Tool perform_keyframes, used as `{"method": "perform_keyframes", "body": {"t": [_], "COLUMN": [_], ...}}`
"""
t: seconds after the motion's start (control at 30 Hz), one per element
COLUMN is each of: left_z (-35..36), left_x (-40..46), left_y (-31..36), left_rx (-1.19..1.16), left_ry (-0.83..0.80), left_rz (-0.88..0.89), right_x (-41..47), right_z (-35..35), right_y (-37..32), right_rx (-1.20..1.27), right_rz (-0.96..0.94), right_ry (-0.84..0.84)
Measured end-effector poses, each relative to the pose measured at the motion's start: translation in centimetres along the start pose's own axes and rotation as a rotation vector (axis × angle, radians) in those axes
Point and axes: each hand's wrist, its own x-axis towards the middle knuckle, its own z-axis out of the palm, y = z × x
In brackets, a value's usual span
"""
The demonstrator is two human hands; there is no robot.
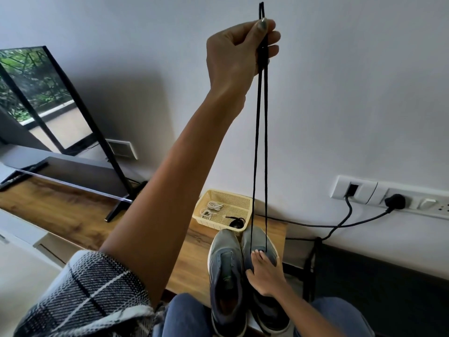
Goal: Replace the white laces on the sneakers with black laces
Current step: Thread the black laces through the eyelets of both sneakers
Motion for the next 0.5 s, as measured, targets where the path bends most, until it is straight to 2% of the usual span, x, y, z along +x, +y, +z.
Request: {"method": "perform_keyframes", "body": {"t": [0.27,0.5], "left_z": [-0.1,-0.8], "left_x": [0.1,-0.2], "left_y": [0.2,0.5], "left_rx": [-0.022,-0.044], "left_ry": [0.009,-0.003], "left_rz": [-0.060,-0.098], "right_x": [0.2,0.3], "right_z": [-1.0,-1.7], "right_y": [-0.5,0.1], "right_rx": [-0.063,0.005], "right_rz": [0.034,0.035], "right_ry": [-0.098,-0.153]}}
